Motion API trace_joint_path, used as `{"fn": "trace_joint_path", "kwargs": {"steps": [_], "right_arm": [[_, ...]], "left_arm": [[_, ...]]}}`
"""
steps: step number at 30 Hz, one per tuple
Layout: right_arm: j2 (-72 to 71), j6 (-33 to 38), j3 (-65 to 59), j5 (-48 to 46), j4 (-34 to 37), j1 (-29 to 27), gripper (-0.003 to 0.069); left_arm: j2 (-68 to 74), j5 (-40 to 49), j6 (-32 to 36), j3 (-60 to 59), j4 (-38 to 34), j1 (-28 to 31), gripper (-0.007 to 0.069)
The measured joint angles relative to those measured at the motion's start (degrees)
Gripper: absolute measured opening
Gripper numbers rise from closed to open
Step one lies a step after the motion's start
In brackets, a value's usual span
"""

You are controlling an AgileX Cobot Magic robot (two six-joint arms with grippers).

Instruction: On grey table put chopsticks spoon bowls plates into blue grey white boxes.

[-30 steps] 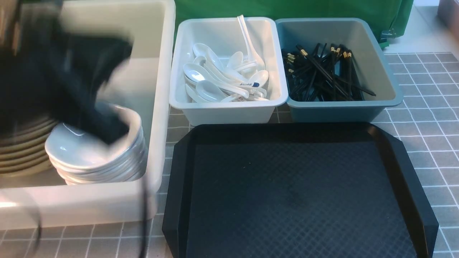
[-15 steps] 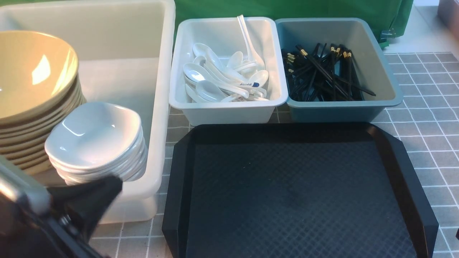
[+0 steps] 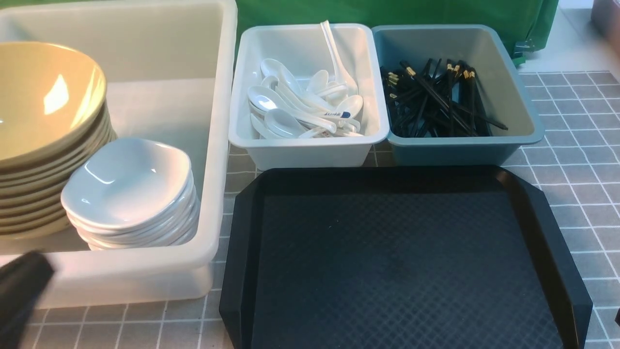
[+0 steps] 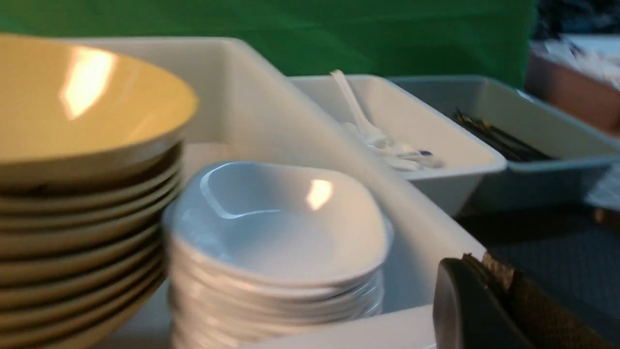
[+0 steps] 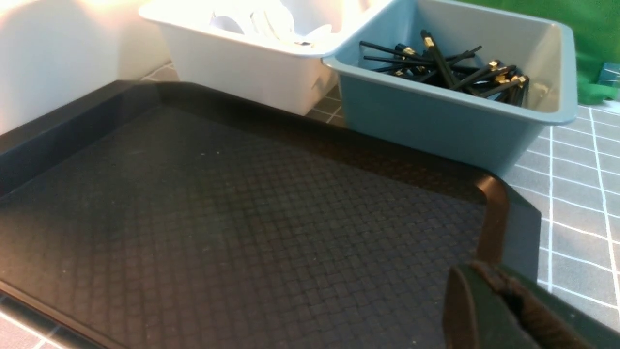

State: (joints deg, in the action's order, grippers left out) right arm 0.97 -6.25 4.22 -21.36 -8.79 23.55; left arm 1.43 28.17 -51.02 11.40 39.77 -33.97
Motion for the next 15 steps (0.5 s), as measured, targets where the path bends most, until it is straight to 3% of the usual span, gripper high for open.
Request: {"fn": "trace_joint_path", "kwargs": {"steps": [1,2,3,7,8,12,15], "right_arm": [[0.0,0.0,0.0,-0.2,0.0,0.0,0.0034],[0.0,0.0,0.0,-0.1,0.0,0.0,0.0034],[0.0,0.0,0.0,-0.1,0.0,-0.1,0.0034],[0.0,0.0,0.0,-0.3,0.0,-0.1,0.0034],[0.0,0.0,0.0,-0.3,0.0,-0.1,0.0034],[0.0,0.0,0.0,-0.3,0.0,-0.1,0.0034],[0.0,0.0,0.0,-0.3,0.0,-0.1,0.0036]], "left_arm": [[-1.6,2.1,3.0,-0.5,-6.0,3.6,-0.0008],[-1.7,2.7,3.5,-0.7,-6.8,4.8,-0.0008],[-2.2,3.9,8.0,-1.8,-14.0,10.7,-0.0008],[-2.2,1.1,19.2,-4.0,-25.0,20.3,-0.0008],[-2.2,-1.2,24.7,-5.3,-29.1,23.7,-0.0008],[-2.2,-5.2,37.3,-9.9,-38.8,30.1,-0.0008],[-2.2,-6.5,41.5,-12.1,-42.0,31.7,-0.0008]]}}
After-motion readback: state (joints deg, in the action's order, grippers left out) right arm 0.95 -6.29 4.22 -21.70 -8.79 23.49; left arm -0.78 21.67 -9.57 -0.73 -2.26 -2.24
